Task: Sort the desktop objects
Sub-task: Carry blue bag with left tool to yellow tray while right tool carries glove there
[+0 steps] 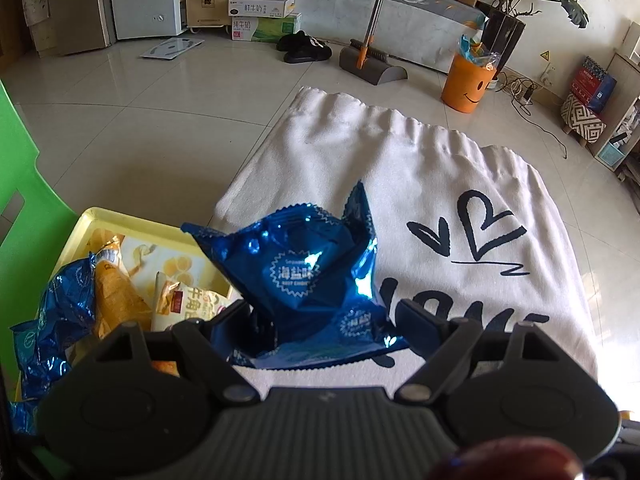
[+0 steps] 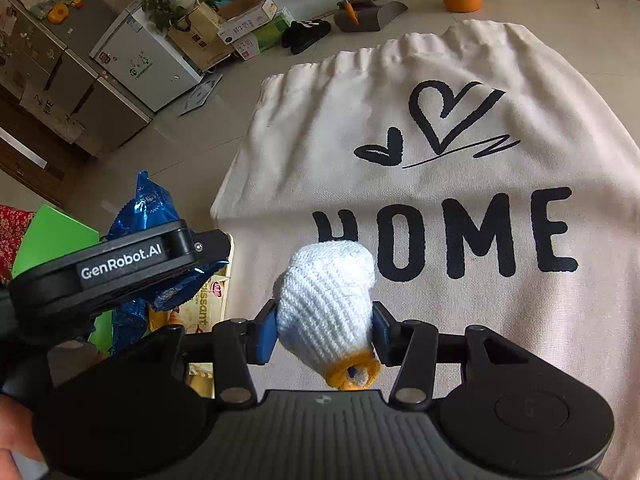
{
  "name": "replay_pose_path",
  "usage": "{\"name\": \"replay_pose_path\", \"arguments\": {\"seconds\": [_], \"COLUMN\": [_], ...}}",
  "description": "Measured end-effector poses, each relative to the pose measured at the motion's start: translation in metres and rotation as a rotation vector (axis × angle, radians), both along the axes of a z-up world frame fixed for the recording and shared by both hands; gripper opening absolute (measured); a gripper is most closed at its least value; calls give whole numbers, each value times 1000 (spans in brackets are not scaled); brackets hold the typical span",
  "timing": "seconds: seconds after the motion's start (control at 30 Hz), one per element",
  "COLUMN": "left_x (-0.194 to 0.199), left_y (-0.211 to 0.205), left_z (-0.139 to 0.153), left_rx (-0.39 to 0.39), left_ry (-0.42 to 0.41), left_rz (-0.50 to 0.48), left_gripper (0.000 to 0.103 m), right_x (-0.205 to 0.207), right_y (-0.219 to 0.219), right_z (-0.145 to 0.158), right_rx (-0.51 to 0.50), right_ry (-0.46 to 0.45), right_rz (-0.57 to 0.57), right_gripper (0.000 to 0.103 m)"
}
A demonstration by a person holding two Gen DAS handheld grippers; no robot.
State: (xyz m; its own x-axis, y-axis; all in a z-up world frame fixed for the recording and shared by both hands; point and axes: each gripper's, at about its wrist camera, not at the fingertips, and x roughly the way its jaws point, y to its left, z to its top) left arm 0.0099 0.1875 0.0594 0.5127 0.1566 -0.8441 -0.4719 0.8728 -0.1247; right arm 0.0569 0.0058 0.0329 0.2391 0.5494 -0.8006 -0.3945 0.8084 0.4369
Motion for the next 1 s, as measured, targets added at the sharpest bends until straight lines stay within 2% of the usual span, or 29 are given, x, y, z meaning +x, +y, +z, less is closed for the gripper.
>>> {"name": "replay_pose_path", "arguments": {"seconds": [0.47, 0.63, 0.87, 1.0], "left_x": [-10, -16, -41, -58], "left_y": [8, 19, 67, 107], "left_z": [7, 17, 42, 49], "left_rx": [-23, -28, -34, -21], "left_ry": [-20, -48, -104, -124], "left_rz": [21, 40, 114, 213], "left_gripper": [82, 82, 82, 82], "right_x": [-8, -10, -22, -36], "right_y": [21, 24, 35, 57], "right_z": [9, 14, 18, 15], "right_rx": [33, 51, 104, 128], "right_ry": [-5, -4, 28, 44], "right_rz": [-1, -13, 15, 89], "right_gripper": [48, 48, 48, 48]}}
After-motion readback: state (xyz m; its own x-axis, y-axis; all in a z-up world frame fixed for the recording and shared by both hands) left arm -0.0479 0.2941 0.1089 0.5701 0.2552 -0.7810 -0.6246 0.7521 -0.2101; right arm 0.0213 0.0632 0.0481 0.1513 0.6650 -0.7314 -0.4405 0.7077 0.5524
